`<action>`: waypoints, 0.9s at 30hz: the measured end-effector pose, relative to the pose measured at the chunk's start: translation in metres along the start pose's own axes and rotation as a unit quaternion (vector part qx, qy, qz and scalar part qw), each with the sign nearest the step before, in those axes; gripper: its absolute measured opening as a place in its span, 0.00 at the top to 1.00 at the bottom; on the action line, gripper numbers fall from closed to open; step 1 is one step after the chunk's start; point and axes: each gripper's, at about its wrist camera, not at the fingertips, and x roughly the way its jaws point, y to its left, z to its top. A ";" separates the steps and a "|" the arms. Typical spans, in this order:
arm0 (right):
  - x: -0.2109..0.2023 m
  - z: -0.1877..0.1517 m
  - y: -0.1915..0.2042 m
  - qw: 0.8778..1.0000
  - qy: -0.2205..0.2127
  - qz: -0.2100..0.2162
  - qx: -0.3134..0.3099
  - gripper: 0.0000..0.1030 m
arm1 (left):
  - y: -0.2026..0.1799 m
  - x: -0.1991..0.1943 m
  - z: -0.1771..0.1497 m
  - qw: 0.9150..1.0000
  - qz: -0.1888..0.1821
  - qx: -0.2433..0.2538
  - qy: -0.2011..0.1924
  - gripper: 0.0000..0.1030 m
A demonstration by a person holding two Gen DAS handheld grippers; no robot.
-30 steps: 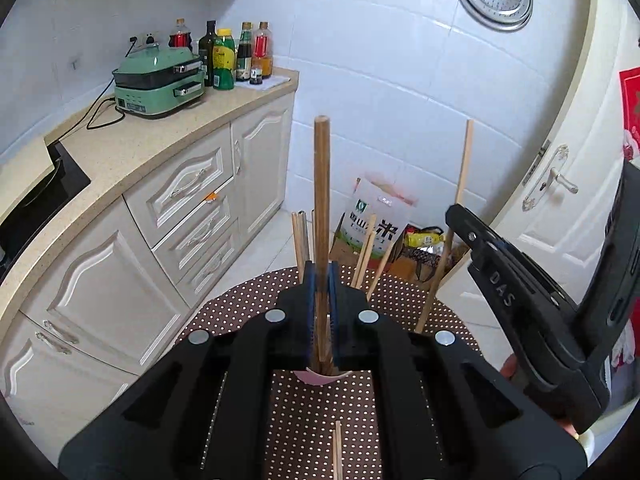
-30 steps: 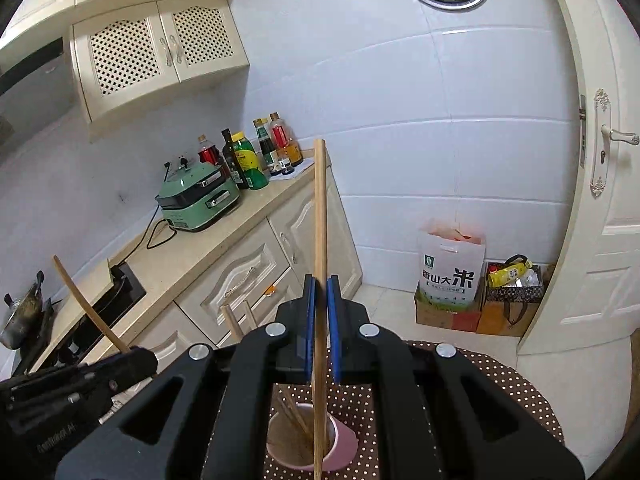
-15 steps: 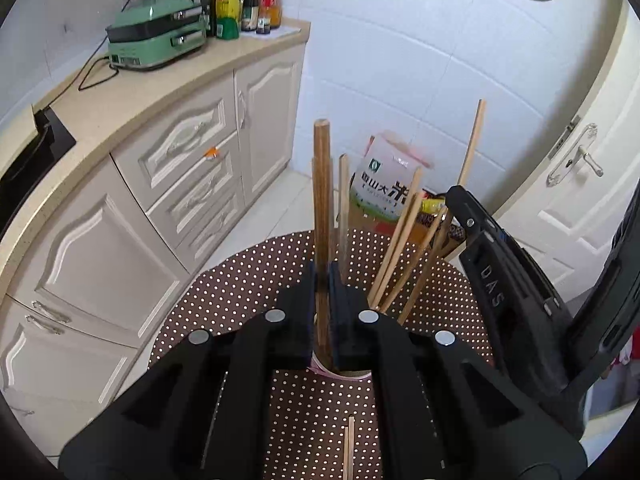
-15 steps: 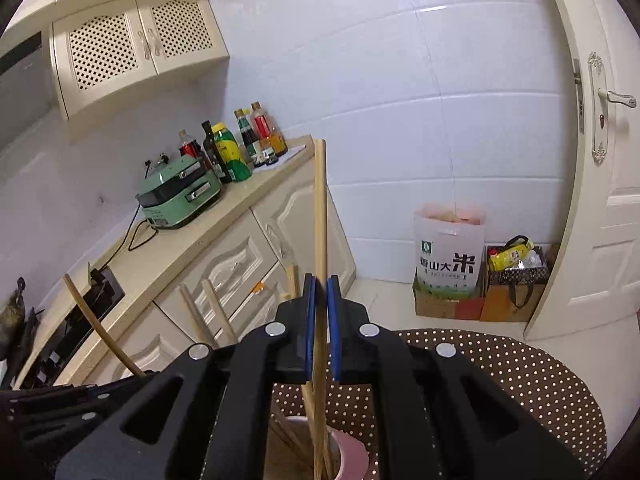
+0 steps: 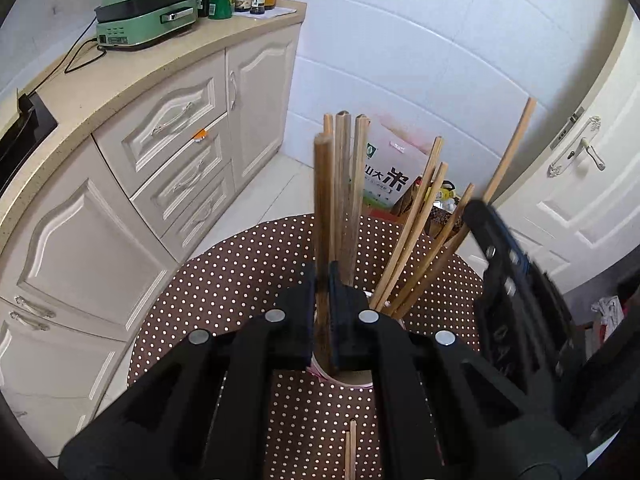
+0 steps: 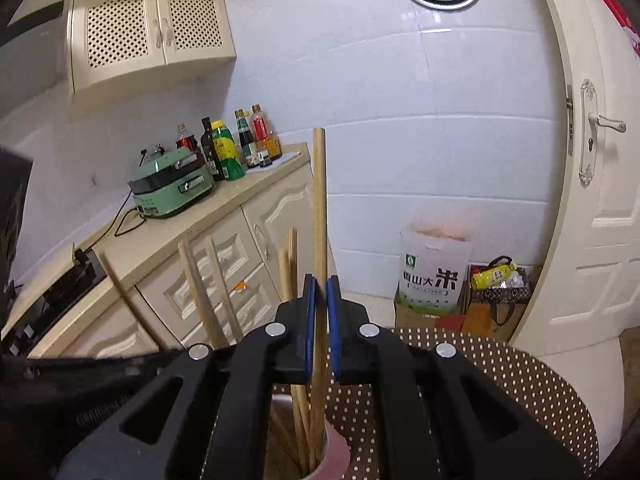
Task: Organize utensils
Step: 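Lower both chopsticks into the pink cup, then open both grippers to release the chopsticks inside the pink cup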
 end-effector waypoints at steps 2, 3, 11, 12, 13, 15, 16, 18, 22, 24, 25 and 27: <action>0.001 -0.007 0.000 1.000 0.010 -0.002 -0.003 0.95 | 0.001 0.001 0.000 1.000 0.001 -0.003 -0.001 0.94; 0.001 -0.009 0.000 1.000 0.014 -0.002 -0.002 0.95 | 0.002 0.002 -0.001 1.000 0.000 -0.004 -0.003 0.94; 0.008 -0.029 0.003 0.998 0.062 0.002 -0.008 0.95 | 0.003 0.002 -0.006 0.999 -0.012 0.013 -0.027 0.93; 0.008 -0.032 0.002 0.998 0.070 0.005 -0.007 0.95 | 0.003 0.002 -0.006 0.999 -0.011 0.015 -0.028 0.93; 0.009 -0.033 0.001 0.997 0.075 0.007 -0.004 0.95 | 0.003 0.002 -0.007 0.999 -0.011 0.015 -0.029 0.93; 0.009 -0.035 -0.002 0.997 0.082 0.012 0.001 0.93 | 0.004 0.003 -0.007 1.000 -0.014 0.012 -0.026 0.93; 0.009 -0.036 -0.002 0.996 0.085 0.013 -0.002 0.92 | 0.004 0.004 -0.007 1.000 -0.011 0.011 -0.019 0.92; 0.007 -0.036 -0.001 0.996 0.088 0.017 -0.011 0.92 | 0.004 0.009 -0.008 1.000 -0.007 0.016 -0.001 0.91; 0.008 -0.034 -0.001 0.994 0.107 0.031 -0.010 0.86 | 0.004 0.011 -0.015 1.000 -0.013 0.012 0.011 0.84; 0.005 -0.032 -0.004 0.993 0.112 0.035 -0.002 0.65 | 0.006 0.009 -0.018 1.000 -0.021 0.003 0.010 0.48; 0.003 -0.031 -0.004 0.993 0.109 0.034 0.000 0.54 | 0.006 0.006 -0.020 1.000 -0.023 -0.001 0.001 0.39; -0.003 -0.029 -0.004 0.994 0.102 0.028 -0.006 0.51 | 0.006 -0.001 -0.022 1.000 -0.025 -0.003 -0.016 0.37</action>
